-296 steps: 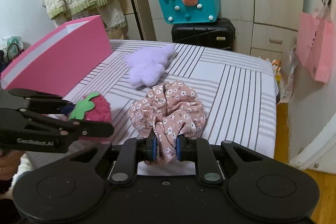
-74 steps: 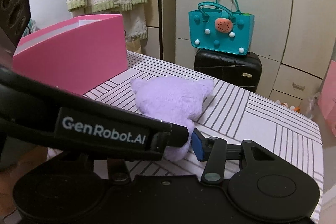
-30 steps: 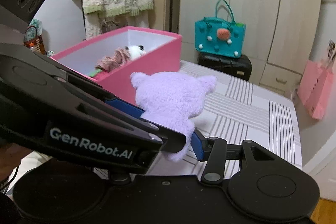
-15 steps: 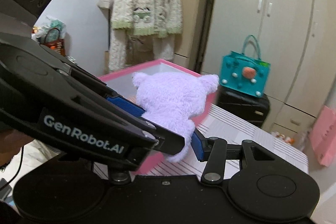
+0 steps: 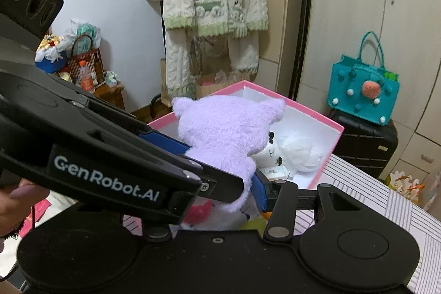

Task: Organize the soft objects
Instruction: 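Lift and carry the lilac plush with the left gripper over the box, then open the left gripper to drop the lilac plush into the box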

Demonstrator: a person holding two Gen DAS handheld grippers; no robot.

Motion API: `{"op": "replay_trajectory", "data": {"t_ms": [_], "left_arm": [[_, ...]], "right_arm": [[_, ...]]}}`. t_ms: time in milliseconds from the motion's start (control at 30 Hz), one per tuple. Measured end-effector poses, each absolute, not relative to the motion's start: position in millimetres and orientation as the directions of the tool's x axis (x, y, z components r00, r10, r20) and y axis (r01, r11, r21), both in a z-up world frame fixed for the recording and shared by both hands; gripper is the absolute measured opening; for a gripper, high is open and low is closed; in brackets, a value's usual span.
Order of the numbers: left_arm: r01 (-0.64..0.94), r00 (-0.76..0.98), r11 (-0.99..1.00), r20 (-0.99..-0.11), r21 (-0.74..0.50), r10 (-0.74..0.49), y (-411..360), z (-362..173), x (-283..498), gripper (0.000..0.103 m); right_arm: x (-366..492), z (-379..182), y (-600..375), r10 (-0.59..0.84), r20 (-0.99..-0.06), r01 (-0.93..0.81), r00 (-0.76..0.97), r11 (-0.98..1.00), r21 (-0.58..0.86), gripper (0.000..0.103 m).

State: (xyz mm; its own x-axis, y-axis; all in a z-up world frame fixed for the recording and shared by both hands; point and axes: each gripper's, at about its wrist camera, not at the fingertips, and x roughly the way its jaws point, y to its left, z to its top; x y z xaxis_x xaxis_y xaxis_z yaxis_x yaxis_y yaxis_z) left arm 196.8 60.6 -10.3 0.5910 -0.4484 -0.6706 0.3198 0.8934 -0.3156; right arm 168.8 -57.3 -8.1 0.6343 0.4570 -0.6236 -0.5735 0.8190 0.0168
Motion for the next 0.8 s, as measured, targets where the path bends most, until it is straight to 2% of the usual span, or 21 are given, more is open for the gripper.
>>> {"op": "replay_trajectory", "data": {"t_ms": [333,500,667,800], "left_arm": [[0.163,0.508,0.882,-0.729,-0.441,-0.459,81,-44,257,0.045],[0.181,0.492,0.887,-0.742,-0.425,-0.456,86,-51,253,0.047],[0.191,0.475,0.885,-0.749,-0.424,-0.462,92,-52,252,0.048],[0.201,0.474,0.881,-0.745,-0.428,-0.47,96,-48,249,0.052]], "right_arm": [[248,-29,-47,0.499,-0.754,-0.683,0.427,0.724,0.093,0.055],[257,-40,-45,0.52,-0.783,-0.744,0.343,0.659,0.111,0.055],[255,-43,-33,0.467,-0.809,-0.791,0.357,0.612,0.004,0.055],[257,-43,-29,0.451,-0.823,-0.813,0.344,0.581,-0.022,0.055]]}}
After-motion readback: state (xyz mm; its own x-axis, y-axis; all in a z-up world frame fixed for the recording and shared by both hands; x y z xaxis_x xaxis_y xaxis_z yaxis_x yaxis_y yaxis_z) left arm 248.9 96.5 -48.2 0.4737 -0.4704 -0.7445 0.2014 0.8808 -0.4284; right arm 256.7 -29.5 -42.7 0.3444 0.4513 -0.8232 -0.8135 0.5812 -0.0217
